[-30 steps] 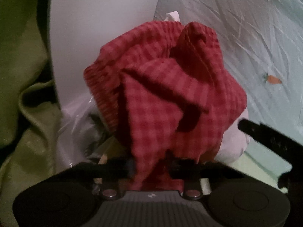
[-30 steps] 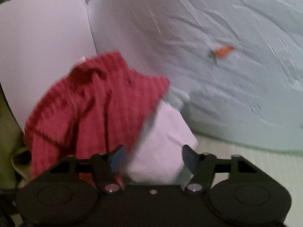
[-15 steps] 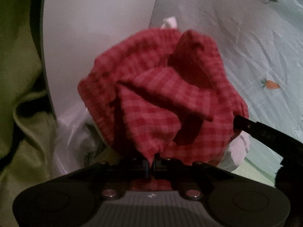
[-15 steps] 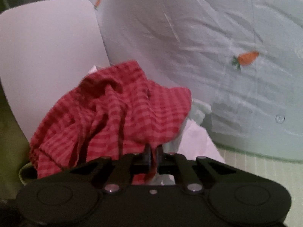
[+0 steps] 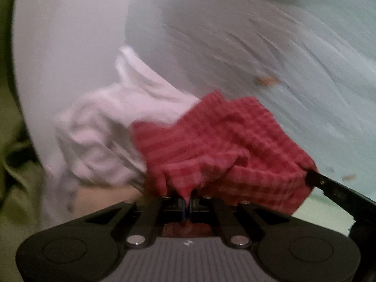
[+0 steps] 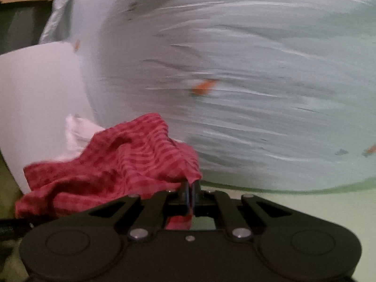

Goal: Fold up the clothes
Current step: 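Carry the red shorts onto the open mat and lower them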

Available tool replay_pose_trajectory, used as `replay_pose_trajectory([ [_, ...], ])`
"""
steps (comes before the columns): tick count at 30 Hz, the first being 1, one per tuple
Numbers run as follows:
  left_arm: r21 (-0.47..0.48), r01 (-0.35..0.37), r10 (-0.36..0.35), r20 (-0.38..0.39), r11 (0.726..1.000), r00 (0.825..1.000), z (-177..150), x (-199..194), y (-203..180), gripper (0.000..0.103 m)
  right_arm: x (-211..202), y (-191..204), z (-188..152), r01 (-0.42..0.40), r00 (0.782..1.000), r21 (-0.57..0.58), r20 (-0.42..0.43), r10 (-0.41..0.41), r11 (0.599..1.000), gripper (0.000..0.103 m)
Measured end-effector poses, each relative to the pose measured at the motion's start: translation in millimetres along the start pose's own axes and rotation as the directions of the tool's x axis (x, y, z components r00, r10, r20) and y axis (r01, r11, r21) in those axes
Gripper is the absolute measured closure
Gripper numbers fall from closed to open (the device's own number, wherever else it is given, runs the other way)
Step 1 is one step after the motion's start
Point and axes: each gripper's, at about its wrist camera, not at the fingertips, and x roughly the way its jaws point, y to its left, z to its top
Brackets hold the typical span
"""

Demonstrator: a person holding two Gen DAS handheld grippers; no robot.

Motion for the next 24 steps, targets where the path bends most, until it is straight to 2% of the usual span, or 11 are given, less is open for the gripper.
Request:
replay_pose_trajectory([
  [3, 0.011, 0.038, -0.036, -0.094, 0.999, 0.995, -42.3, 13.9, -47.3, 0.099, -29.1, -60.2, -23.9, 0.066, 0.997, 0.015, -0.039, -0.065, 0.998, 0.101],
  [6, 0.006, 0.089, -0.086, -0.220, 0.996, 0.972, -97.6, 31.5, -96.8, 0.097, -59.6, -134.6, -64.8, 0.147, 0.980, 0.028, -0.139, -0.142, 0.989, 0.100],
  [10, -0.010, 0.095, -0.092, -0.374, 0.995, 0.923, -171.3, 45.8, -154.5, 0.095, -88.9, -223.7, -131.7, 0.242, 0.922, 0.021, -0.317, -0.223, 0.970, 0.099],
  [13, -0.008, 0.087, -0.083, -0.409, 0.996, 0.909, -204.6, 38.3, -180.8, 0.094, -108.8, -276.6, -174.8, 0.267, 0.868, 0.017, -0.439, -0.233, 0.964, 0.094],
  [14, -0.007, 0.078, -0.074, -0.414, 0.997, 0.907, -211.2, 34.8, -185.4, 0.094, -114.0, -286.4, -181.8, 0.272, 0.859, 0.015, -0.454, -0.236, 0.962, 0.092],
  [16, -0.008, 0.056, -0.054, -0.419, 0.998, 0.906, -218.3, 27.7, -189.7, 0.093, -128.6, -307.1, -191.2, 0.272, 0.856, 0.026, -0.464, -0.230, 0.962, 0.074],
  [18, -0.016, 0.028, -0.032, -0.413, 0.999, 0.910, -218.7, 20.0, -188.5, 0.084, -136.1, -318.5, -191.1, 0.278, 0.859, 0.043, -0.458, -0.228, 0.960, 0.065],
  [20, -0.034, 0.013, -0.025, -0.393, 0.999, 0.919, -210.6, 13.7, -187.4, 0.081, -135.2, -328.8, -183.7, 0.279, 0.867, 0.078, -0.450, -0.216, 0.957, 0.056],
  [22, -0.040, -0.003, -0.011, -0.368, 0.999, 0.930, -205.3, 6.8, -188.0, 0.076, -131.9, -329.9, -180.6, 0.276, 0.875, 0.096, -0.437, -0.209, 0.956, 0.044],
  [24, -0.035, -0.023, 0.009, -0.349, 0.999, 0.937, -197.2, 7.4, -184.9, 0.072, -128.6, -331.1, -177.5, 0.272, 0.883, 0.113, -0.423, -0.202, 0.956, 0.039],
])
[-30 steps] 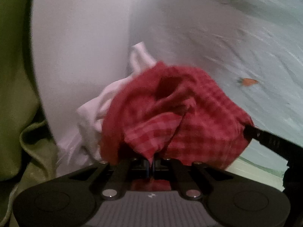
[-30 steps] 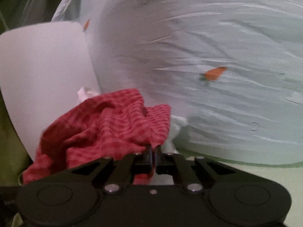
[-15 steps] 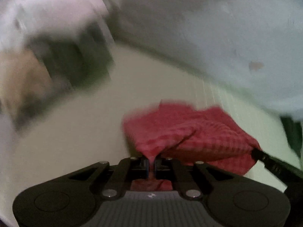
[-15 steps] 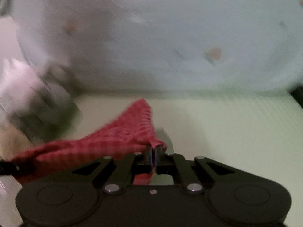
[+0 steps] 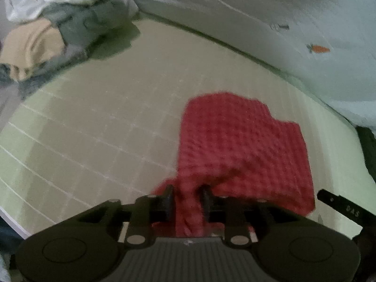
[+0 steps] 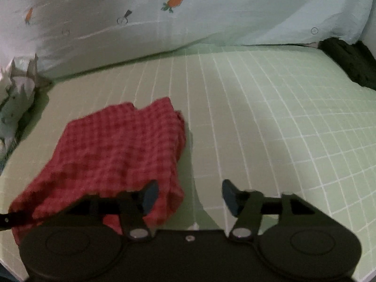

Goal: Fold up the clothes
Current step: 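Carry the red shorts onto the open mat and lower them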

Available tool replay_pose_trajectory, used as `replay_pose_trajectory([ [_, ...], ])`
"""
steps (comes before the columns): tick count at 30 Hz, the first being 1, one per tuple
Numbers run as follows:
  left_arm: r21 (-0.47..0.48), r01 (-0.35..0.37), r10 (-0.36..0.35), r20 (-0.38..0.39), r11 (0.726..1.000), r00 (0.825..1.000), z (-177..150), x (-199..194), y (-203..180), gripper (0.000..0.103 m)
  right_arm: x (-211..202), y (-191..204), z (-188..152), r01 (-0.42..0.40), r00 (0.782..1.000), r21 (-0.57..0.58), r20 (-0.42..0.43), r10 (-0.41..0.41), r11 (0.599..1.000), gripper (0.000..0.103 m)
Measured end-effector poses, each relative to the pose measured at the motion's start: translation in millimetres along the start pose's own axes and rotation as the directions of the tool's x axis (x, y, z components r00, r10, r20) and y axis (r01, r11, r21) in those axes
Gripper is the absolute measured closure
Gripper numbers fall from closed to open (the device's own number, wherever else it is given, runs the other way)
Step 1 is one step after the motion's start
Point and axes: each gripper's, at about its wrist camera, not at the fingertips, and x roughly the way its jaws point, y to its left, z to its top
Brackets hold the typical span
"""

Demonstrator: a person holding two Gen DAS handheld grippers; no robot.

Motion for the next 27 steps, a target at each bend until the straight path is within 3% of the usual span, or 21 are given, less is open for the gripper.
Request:
replay_pose_trajectory([
  [8, -0.057, 0.025, -0.025, -0.001, 0.998, 1.000, 31.2, 17.2, 20.6, 0.063, 21.8, 18.5, 22.2, -0.032, 0.999, -0.005, 0.009, 0.032, 0.999, 0.031],
  [11, -0.088, 0.067, -0.070, -0.033, 0.994, 0.997, 46.0, 34.7, 24.6, 0.062, 36.7, 23.7, 37.0, -0.006, 1.000, -0.009, 0.004, 0.006, 1.000, 0.030],
  [15, -0.073, 0.089, -0.093, -0.054, 0.993, 0.994, 66.4, 53.9, 23.1, 0.051, 56.8, 21.4, 55.4, 0.027, 0.999, 0.029, -0.020, -0.027, 0.999, 0.028],
  [27, -0.042, 0.140, -0.146, -0.214, 0.989, 0.966, 97.2, 131.2, -1.3, 0.052, 112.4, 21.3, 77.9, 0.043, 0.992, 0.056, -0.122, -0.036, 0.998, 0.028],
])
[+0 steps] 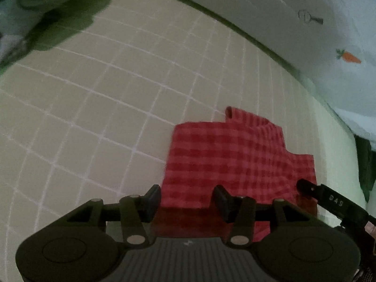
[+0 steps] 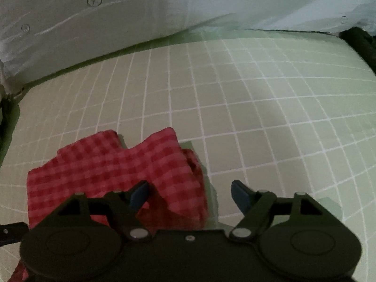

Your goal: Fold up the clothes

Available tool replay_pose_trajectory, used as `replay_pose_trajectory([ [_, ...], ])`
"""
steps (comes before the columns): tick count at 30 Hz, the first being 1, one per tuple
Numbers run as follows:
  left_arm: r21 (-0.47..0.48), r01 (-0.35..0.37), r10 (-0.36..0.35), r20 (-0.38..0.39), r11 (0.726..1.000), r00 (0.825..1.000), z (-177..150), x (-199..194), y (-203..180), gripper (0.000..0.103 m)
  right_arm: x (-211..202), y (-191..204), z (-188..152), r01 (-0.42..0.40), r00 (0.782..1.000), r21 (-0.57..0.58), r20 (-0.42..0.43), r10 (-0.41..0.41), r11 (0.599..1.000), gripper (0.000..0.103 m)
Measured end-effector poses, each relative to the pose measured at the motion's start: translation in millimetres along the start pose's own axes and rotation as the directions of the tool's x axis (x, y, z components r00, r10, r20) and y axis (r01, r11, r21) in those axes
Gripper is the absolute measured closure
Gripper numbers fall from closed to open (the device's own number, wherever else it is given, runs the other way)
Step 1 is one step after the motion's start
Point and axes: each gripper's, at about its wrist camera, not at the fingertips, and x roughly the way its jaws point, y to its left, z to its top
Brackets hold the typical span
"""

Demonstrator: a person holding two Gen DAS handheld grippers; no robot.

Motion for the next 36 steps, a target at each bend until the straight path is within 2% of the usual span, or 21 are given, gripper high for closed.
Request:
replay_pose_trajectory([
  [4, 0.034, 0.008, -0.007, -0.018, 0.999, 1.000, 5.8, 14.6, -12.5, 0.053, 9.8, 0.3, 3.9, -0.019, 0.999, -0.005, -0.028, 0.019, 1.000, 0.042],
  [5, 0.047, 0.009, -0.008, -0.013, 0.999, 1.000, 7.1, 16.7, -15.5, 0.056, 10.1, 0.1, 4.6, -0.019, 1.000, -0.008, -0.022, 0.019, 1.000, 0.044],
  [6, 0.063, 0.020, -0.019, -0.013, 0.998, 1.000, 8.7, 18.9, -18.6, 0.074, 10.0, 0.2, 5.4, -0.023, 1.000, -0.015, -0.019, 0.022, 1.000, 0.053],
  [7, 0.075, 0.039, -0.038, -0.018, 0.996, 0.999, 11.4, 22.0, -22.1, 0.085, 9.9, 0.3, 6.2, -0.026, 1.000, -0.022, -0.015, 0.026, 0.999, 0.067],
  [8, 0.083, 0.048, -0.046, -0.020, 0.995, 0.999, 14.1, 25.0, -25.9, 0.094, 9.8, -0.2, 7.2, -0.036, 0.999, -0.022, -0.010, 0.036, 0.999, 0.075],
  [10, 0.105, 0.044, -0.043, -0.009, 0.994, 0.999, 17.8, 29.5, -34.2, 0.100, 8.9, -1.8, 8.6, -0.049, 0.999, -0.018, 0.003, 0.049, 0.999, 0.090],
  [13, 0.130, 0.068, -0.071, 0.020, 0.989, 0.997, 28.5, 34.4, -49.3, 0.102, 3.6, -6.7, 13.4, -0.030, 0.998, -0.007, 0.054, 0.030, 1.000, 0.096],
  [17, 0.210, 0.155, -0.178, 0.096, 0.965, 0.979, 51.4, 23.6, -90.1, 0.103, -15.8, -25.7, 24.9, 0.024, 0.988, 0.048, 0.152, -0.031, 0.999, 0.097],
  [20, 0.317, 0.192, -0.256, 0.173, 0.929, 0.951, 60.8, -2.8, -132.1, 0.103, -48.6, -43.5, 34.3, 0.068, 0.961, 0.100, 0.260, -0.092, 0.993, 0.097],
  [23, 0.406, 0.214, -0.327, 0.233, 0.889, 0.916, 53.4, -37.4, -159.3, 0.103, -92.2, -55.7, 38.1, 0.099, 0.917, 0.139, 0.371, -0.145, 0.985, 0.097],
  [24, 0.420, 0.220, -0.340, 0.237, 0.880, 0.910, 47.3, -45.2, -161.1, 0.103, -102.9, -58.4, 36.9, 0.105, 0.908, 0.145, 0.390, -0.154, 0.984, 0.097],
  [26, 0.432, 0.232, -0.353, 0.224, 0.871, 0.908, 30.9, -55.7, -156.2, 0.103, -116.7, -65.1, 29.7, 0.110, 0.907, 0.154, 0.388, -0.163, 0.982, 0.096],
  [27, 0.438, 0.223, -0.343, 0.216, 0.871, 0.914, 20.4, -57.8, -152.0, 0.103, -117.0, -68.1, 21.2, 0.111, 0.915, 0.156, 0.369, -0.162, 0.982, 0.094],
  [28, 0.442, 0.196, -0.312, 0.206, 0.875, 0.927, 10.0, -56.1, -145.1, 0.103, -117.1, -71.1, 12.6, 0.112, 0.922, 0.158, 0.351, -0.162, 0.981, 0.092],
  [30, 0.406, 0.150, -0.235, 0.169, 0.901, 0.957, -9.9, -46.4, -124.7, 0.103, -107.1, -74.3, -12.4, 0.134, 0.949, 0.147, 0.266, -0.170, 0.980, 0.092],
  [32, 0.349, 0.131, -0.182, 0.115, 0.928, 0.977, -28.9, -39.6, -101.6, 0.103, -93.1, -76.5, -34.9, 0.142, 0.972, 0.147, 0.165, -0.166, 0.979, 0.091],
  [33, 0.317, 0.123, -0.161, 0.096, 0.940, 0.982, -36.8, -38.1, -89.8, 0.102, -88.9, -77.6, -45.7, 0.133, 0.980, 0.152, 0.126, -0.153, 0.979, 0.087],
  [34, 0.282, 0.112, -0.141, 0.086, 0.953, 0.986, -43.4, -37.8, -77.7, 0.102, -84.8, -78.6, -56.4, 0.125, 0.986, 0.158, 0.088, -0.140, 0.980, 0.076],
  [36, 0.210, 0.108, -0.128, 0.088, 0.972, 0.988, -52.6, -43.1, -59.2, 0.098, -85.3, -77.8, -70.7, 0.115, 0.990, 0.146, 0.064, -0.126, 0.983, 0.067],
])
